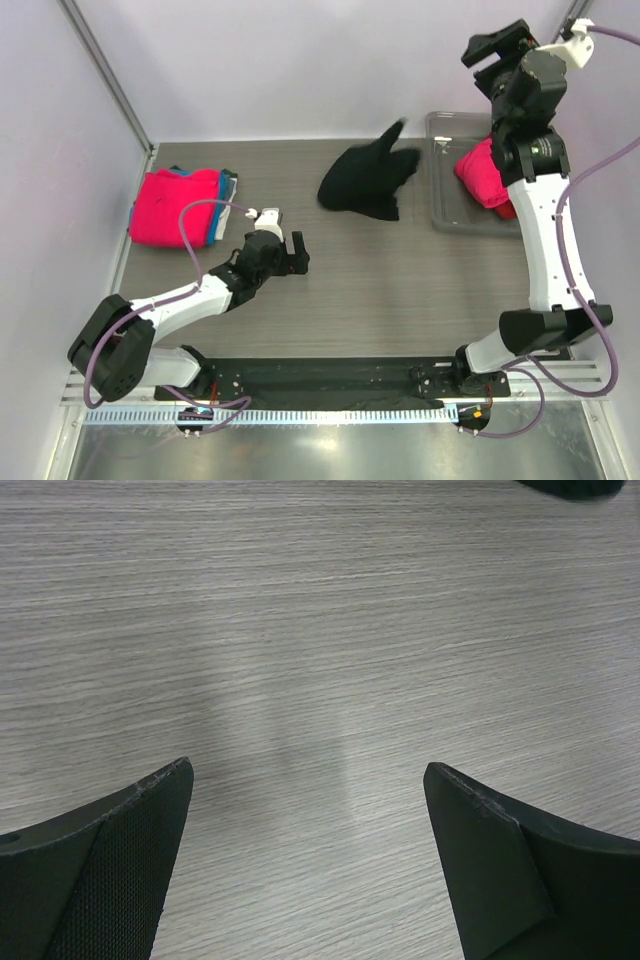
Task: Fold and stack the t-shirts
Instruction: Move the tshirt to the center of the board
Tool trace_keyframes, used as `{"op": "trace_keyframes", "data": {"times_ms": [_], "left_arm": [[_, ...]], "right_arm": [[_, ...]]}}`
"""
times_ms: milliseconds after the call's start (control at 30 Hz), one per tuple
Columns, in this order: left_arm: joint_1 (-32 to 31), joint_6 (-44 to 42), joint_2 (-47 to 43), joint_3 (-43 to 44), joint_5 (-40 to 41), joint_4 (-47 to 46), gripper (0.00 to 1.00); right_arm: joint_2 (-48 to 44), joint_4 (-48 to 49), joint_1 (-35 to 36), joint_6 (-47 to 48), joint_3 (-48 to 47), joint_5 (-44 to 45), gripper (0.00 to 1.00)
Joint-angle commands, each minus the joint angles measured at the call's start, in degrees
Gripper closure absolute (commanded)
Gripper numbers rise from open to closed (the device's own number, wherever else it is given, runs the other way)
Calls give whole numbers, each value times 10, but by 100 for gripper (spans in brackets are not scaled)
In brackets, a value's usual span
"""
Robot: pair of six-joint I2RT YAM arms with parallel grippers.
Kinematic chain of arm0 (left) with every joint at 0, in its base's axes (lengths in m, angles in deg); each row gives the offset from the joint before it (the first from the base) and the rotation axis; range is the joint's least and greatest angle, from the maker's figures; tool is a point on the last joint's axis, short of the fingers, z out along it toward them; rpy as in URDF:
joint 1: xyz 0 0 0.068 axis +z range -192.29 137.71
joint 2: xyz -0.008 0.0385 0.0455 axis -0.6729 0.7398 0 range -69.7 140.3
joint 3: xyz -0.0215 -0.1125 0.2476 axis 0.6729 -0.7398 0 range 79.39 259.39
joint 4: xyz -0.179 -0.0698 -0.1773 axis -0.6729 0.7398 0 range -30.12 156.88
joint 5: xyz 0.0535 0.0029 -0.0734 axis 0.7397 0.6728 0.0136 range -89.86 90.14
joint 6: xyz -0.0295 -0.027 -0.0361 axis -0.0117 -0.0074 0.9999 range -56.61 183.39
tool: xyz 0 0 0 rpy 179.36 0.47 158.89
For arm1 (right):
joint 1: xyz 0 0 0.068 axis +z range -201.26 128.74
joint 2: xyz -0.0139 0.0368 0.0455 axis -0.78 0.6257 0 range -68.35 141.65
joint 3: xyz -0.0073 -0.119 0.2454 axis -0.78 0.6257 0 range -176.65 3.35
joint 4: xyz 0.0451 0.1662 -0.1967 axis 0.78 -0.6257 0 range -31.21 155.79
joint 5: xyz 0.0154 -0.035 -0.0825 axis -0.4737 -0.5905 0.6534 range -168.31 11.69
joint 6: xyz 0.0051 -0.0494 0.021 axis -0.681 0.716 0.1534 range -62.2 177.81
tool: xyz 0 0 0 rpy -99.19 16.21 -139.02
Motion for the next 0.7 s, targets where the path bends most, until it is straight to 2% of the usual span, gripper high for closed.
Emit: {"op": "trace_keyframes", "data": {"times_ms": [0, 33, 100, 133, 233, 433, 533, 667], "left_arm": [[-2, -9, -11, 23, 17, -3, 2], [-2, -9, -11, 23, 18, -2, 2], [-2, -8, -10, 25, 19, 0, 2], [-2, -7, -10, 24, 19, 1, 2], [-2, -6, -10, 25, 18, 2, 2], [-2, -5, -13, 26, 17, 2, 2], [-2, -5, -10, 25, 16, 0, 2], [-3, -7, -8, 27, 18, 2, 2]], "right_arm": [[-9, -25, -3, 5, 89, -32, 21], [-17, -22, -3, 6, 131, -51, 31], [-30, -22, -1, 17, 170, -111, 45], [-33, -23, 3, 20, 211, -132, 48], [-46, -22, 21, 42, 301, -160, 51], [-26, 10, 90, 77, 418, -90, 63], [10, 9, 112, 99, 413, -45, 64], [110, 1, 123, 115, 366, 7, 62]]}}
